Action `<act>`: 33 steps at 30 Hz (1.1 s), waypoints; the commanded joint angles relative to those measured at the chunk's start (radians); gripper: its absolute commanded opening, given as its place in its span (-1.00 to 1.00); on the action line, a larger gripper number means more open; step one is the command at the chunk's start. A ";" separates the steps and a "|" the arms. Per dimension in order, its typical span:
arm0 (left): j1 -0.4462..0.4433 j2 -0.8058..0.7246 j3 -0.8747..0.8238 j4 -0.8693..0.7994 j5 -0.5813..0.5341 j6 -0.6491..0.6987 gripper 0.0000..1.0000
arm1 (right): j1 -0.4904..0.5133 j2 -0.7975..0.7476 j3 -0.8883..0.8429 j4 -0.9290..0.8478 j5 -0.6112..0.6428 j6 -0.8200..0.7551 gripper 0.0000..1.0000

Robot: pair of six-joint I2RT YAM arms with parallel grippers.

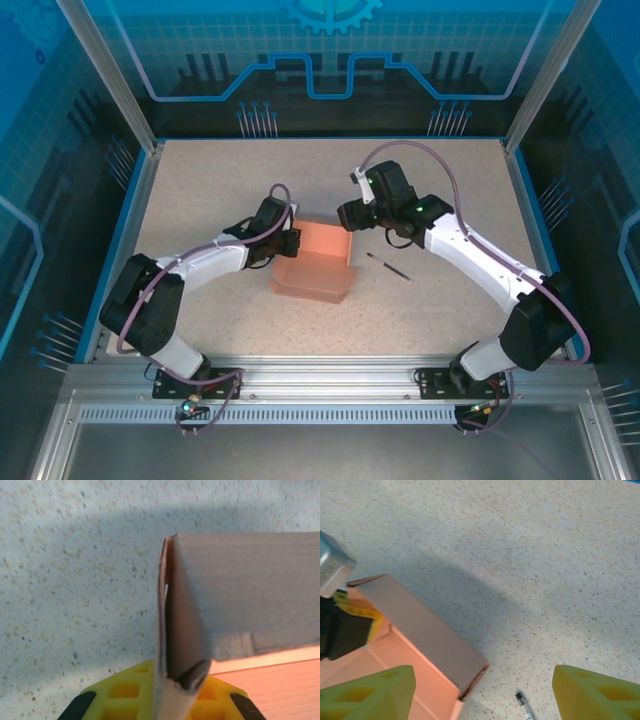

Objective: Fold the paper box

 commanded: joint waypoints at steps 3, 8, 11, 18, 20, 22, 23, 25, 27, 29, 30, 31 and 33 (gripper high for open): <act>0.023 0.038 0.105 -0.280 0.109 0.077 -0.95 | -0.037 0.018 -0.057 0.031 -0.053 -0.011 0.47; 0.042 0.097 0.188 -0.416 0.128 0.130 -0.93 | -0.045 0.032 -0.089 0.061 -0.082 -0.008 0.47; 0.049 0.151 0.248 -0.499 0.124 0.166 -0.91 | -0.047 0.048 -0.102 0.070 -0.097 -0.006 0.47; 0.055 0.295 0.403 -0.681 0.117 0.244 -0.82 | -0.052 0.057 -0.128 0.081 -0.098 -0.004 0.46; 0.055 0.335 0.443 -0.721 0.120 0.261 -0.78 | -0.052 0.057 -0.135 0.081 -0.097 -0.005 0.46; 0.055 0.381 0.484 -0.756 0.123 0.274 -0.74 | -0.053 0.057 -0.142 0.081 -0.093 -0.004 0.46; 0.056 0.404 0.506 -0.771 0.124 0.278 -0.71 | -0.053 0.057 -0.146 0.081 -0.091 -0.004 0.46; 0.057 0.441 0.541 -0.786 0.133 0.285 -0.65 | -0.053 0.057 -0.153 0.081 -0.089 -0.002 0.46; 0.056 0.472 0.577 -0.796 0.143 0.290 -0.57 | -0.054 0.057 -0.160 0.080 -0.084 -0.002 0.46; 0.057 0.491 0.611 -0.798 0.157 0.293 -0.49 | -0.055 0.058 -0.166 0.080 -0.080 -0.002 0.46; 0.057 0.499 0.629 -0.798 0.165 0.295 -0.46 | -0.055 0.060 -0.169 0.079 -0.078 -0.001 0.46; 0.057 0.505 0.644 -0.798 0.172 0.297 -0.42 | -0.054 0.062 -0.172 0.078 -0.076 -0.002 0.46; 0.056 0.517 0.675 -0.799 0.192 0.301 -0.33 | -0.055 0.062 -0.178 0.079 -0.073 -0.001 0.46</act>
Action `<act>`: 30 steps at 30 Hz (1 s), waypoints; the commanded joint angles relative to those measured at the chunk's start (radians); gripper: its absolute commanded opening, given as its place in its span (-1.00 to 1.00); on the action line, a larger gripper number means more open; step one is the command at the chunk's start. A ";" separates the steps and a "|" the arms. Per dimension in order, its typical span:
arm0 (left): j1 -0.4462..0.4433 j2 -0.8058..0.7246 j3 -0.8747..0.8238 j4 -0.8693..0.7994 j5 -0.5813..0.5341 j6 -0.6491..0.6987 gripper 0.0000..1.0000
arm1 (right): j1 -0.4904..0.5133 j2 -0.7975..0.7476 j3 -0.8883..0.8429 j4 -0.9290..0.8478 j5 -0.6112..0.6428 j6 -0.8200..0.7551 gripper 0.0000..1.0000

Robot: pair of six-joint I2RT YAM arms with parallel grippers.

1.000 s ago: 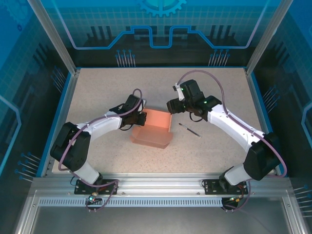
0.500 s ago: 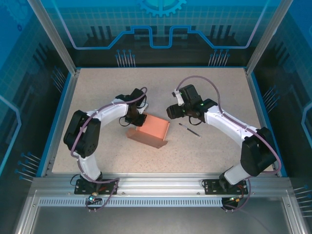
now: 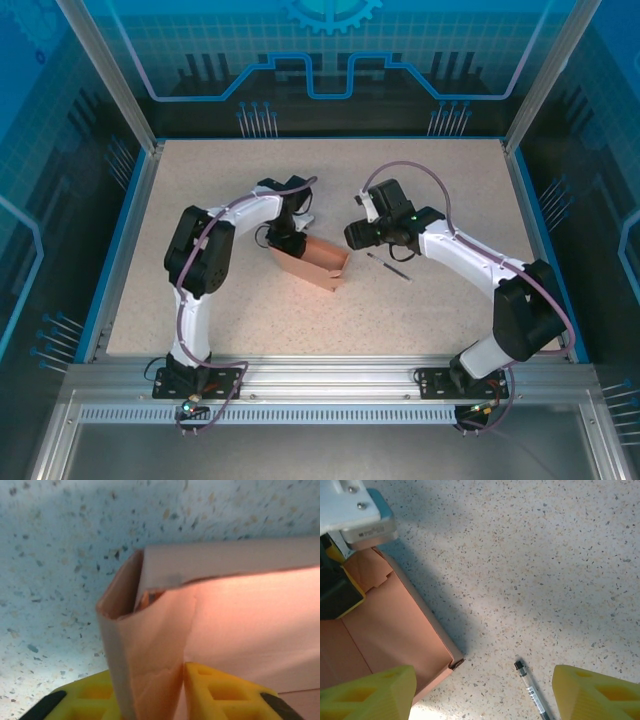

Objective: Fold the paper box

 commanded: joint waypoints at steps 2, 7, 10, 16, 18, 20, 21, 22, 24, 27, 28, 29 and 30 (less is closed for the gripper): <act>0.007 0.026 0.085 -0.043 0.066 0.023 -0.24 | -0.013 0.009 -0.026 0.014 0.011 -0.002 0.46; 0.010 0.039 0.129 -0.046 0.095 0.039 0.00 | -0.028 0.027 -0.038 0.021 -0.015 0.001 0.46; 0.017 0.033 0.149 -0.041 0.110 0.041 0.15 | -0.045 0.063 -0.028 0.026 -0.075 0.002 0.47; 0.035 -0.032 0.161 0.007 0.172 0.042 0.34 | -0.045 0.182 0.020 0.040 -0.218 0.010 0.43; 0.043 -0.064 0.153 0.032 0.196 0.042 0.41 | -0.033 0.218 0.039 0.040 -0.242 0.011 0.42; 0.053 -0.097 0.144 0.061 0.205 0.035 0.46 | -0.021 0.244 0.050 0.041 -0.269 0.010 0.41; 0.060 -0.116 0.137 0.078 0.208 0.029 0.48 | -0.016 0.253 0.052 0.045 -0.289 0.010 0.40; 0.066 -0.135 0.127 0.096 0.212 0.022 0.48 | -0.013 0.260 0.052 0.049 -0.305 0.011 0.40; 0.084 -0.194 0.087 0.161 0.216 -0.008 0.50 | -0.009 0.268 0.047 0.055 -0.337 0.016 0.38; 0.122 -0.309 -0.013 0.290 0.213 -0.074 0.50 | -0.009 0.259 0.017 0.065 -0.372 0.024 0.31; 0.135 -0.350 -0.053 0.330 0.205 -0.097 0.50 | -0.009 0.250 0.005 0.072 -0.386 0.027 0.29; 0.153 -0.395 -0.101 0.379 0.196 -0.128 0.50 | -0.009 0.238 -0.012 0.081 -0.406 0.032 0.26; 0.169 -0.442 -0.149 0.427 0.182 -0.160 0.50 | -0.008 0.227 -0.031 0.093 -0.427 0.039 0.23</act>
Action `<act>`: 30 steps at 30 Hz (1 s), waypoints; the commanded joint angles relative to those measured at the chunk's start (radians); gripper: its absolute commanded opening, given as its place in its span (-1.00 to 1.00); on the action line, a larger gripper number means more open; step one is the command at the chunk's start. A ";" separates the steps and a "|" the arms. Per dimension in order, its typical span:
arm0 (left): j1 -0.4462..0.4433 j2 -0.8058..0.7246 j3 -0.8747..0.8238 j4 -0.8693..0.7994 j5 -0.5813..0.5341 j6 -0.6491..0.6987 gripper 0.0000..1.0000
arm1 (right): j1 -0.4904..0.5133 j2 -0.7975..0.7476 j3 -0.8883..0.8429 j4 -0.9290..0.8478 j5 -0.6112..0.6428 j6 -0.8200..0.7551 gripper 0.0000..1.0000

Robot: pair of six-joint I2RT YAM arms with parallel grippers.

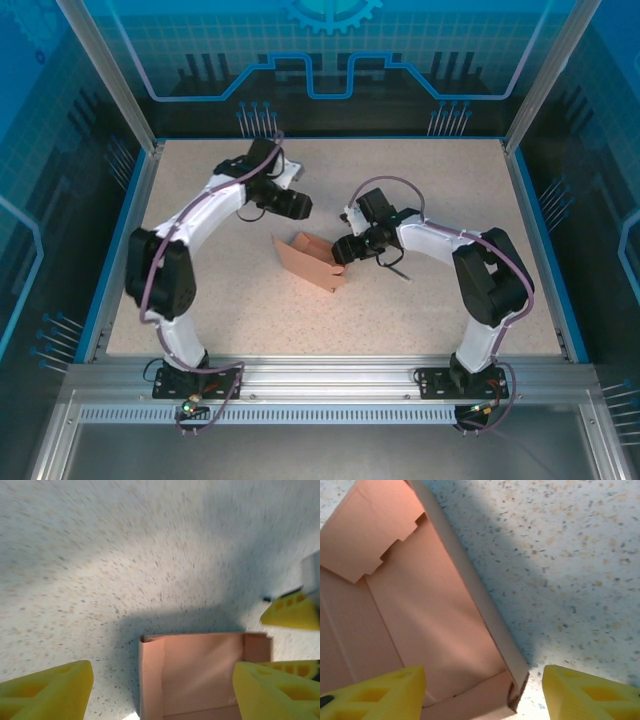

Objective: Fold the paper box

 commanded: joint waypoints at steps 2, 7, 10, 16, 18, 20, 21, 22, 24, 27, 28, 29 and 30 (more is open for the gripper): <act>0.074 -0.199 -0.187 0.238 -0.026 -0.156 0.50 | 0.009 -0.048 -0.071 0.050 -0.128 0.035 0.19; 0.150 -0.395 -0.400 0.364 -0.091 -0.266 0.50 | 0.040 -0.089 -0.134 0.087 -0.184 0.066 0.13; 0.187 -0.499 -0.522 0.411 -0.132 -0.319 0.50 | 0.081 -0.125 -0.180 0.126 -0.203 0.104 0.15; 0.270 -0.680 -0.724 0.470 -0.196 -0.402 0.57 | 0.178 -0.143 -0.206 0.158 -0.200 0.134 0.30; 0.289 -0.721 -0.757 0.469 -0.207 -0.422 0.58 | 0.178 -0.142 -0.194 0.136 -0.175 0.116 0.32; 0.296 -0.758 -0.781 0.464 -0.212 -0.433 0.58 | 0.165 -0.148 -0.168 0.094 -0.123 0.079 0.34; 0.298 -0.771 -0.788 0.460 -0.215 -0.439 0.58 | 0.157 -0.152 -0.156 0.079 -0.101 0.061 0.34; 0.299 -0.783 -0.796 0.456 -0.217 -0.440 0.58 | 0.148 -0.156 -0.141 0.069 -0.080 0.040 0.35; 0.299 -0.802 -0.806 0.451 -0.219 -0.443 0.58 | 0.139 -0.152 -0.105 0.056 -0.030 -0.012 0.35; 0.300 -0.812 -0.814 0.448 -0.217 -0.446 0.58 | 0.138 -0.095 0.001 0.016 0.045 -0.147 0.35; 0.300 -0.814 -0.814 0.446 -0.215 -0.446 0.58 | 0.139 -0.069 0.039 0.006 0.060 -0.205 0.35; 0.300 -0.815 -0.814 0.445 -0.214 -0.446 0.58 | 0.136 -0.041 0.074 0.001 0.072 -0.260 0.35; 0.300 -0.817 -0.814 0.444 -0.214 -0.446 0.58 | 0.134 -0.017 0.104 -0.007 0.087 -0.306 0.36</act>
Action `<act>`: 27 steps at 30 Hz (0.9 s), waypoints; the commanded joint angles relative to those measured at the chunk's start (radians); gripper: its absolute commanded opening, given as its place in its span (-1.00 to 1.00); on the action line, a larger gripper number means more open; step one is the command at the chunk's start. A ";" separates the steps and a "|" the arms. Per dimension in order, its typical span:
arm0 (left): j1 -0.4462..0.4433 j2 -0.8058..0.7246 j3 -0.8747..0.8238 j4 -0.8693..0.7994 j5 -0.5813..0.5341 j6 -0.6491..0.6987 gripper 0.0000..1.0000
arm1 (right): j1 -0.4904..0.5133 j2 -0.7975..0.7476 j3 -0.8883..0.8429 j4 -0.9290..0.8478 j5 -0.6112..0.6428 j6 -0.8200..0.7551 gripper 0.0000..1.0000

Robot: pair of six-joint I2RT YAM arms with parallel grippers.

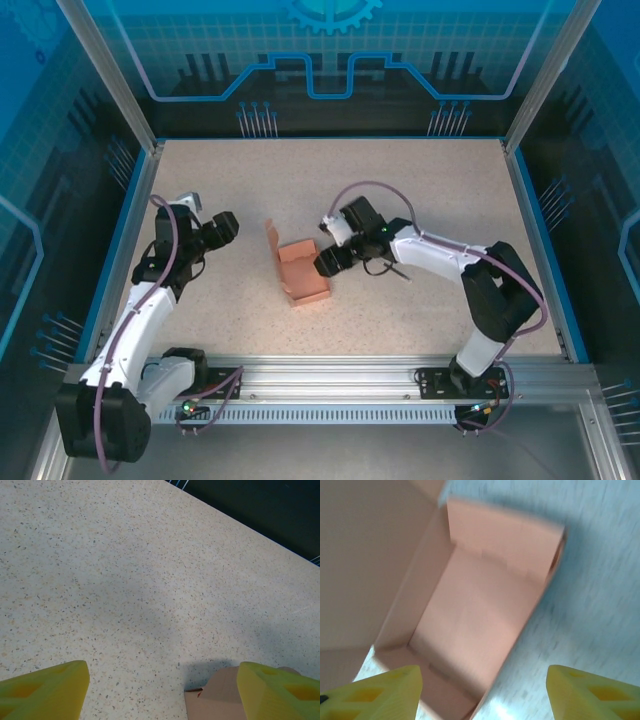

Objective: Fold the paper box

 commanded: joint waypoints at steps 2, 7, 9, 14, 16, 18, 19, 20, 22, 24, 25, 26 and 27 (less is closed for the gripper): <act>0.010 -0.023 -0.017 0.012 -0.012 -0.019 0.58 | -0.025 0.123 0.153 -0.068 0.067 -0.266 0.34; 0.010 -0.034 -0.016 0.011 -0.007 -0.017 0.58 | -0.048 0.273 0.330 -0.173 -0.021 -0.404 0.28; 0.010 -0.036 -0.018 0.016 -0.001 -0.019 0.58 | -0.047 0.321 0.389 -0.214 -0.046 -0.443 0.27; 0.010 -0.039 -0.019 0.022 0.011 -0.021 0.57 | -0.027 0.440 0.546 -0.319 -0.066 -0.523 0.25; 0.010 -0.042 -0.021 0.028 0.013 -0.021 0.57 | -0.022 0.484 0.613 -0.365 -0.079 -0.550 0.23; 0.010 -0.040 -0.021 0.029 0.016 -0.021 0.57 | -0.015 0.528 0.673 -0.417 -0.093 -0.579 0.19; 0.010 -0.041 -0.020 0.029 0.016 -0.020 0.57 | -0.011 0.547 0.703 -0.443 -0.095 -0.593 0.17; 0.010 -0.042 -0.020 0.029 0.015 -0.020 0.57 | -0.007 0.564 0.729 -0.466 -0.097 -0.606 0.15; 0.010 -0.046 -0.022 0.029 0.012 -0.018 0.57 | 0.000 0.587 0.768 -0.493 -0.099 -0.617 0.06; 0.010 -0.049 -0.024 0.034 0.010 -0.017 0.57 | 0.003 0.606 0.799 -0.513 -0.111 -0.624 -0.06; 0.010 -0.051 -0.026 0.037 0.010 -0.017 0.57 | 0.005 0.612 0.811 -0.523 -0.115 -0.628 -0.10; 0.010 -0.051 -0.026 0.037 0.010 -0.017 0.57 | 0.006 0.612 0.822 -0.532 -0.118 -0.630 -0.13; 0.010 -0.051 -0.026 0.036 0.010 -0.016 0.57 | 0.006 0.612 0.827 -0.535 -0.118 -0.633 -0.15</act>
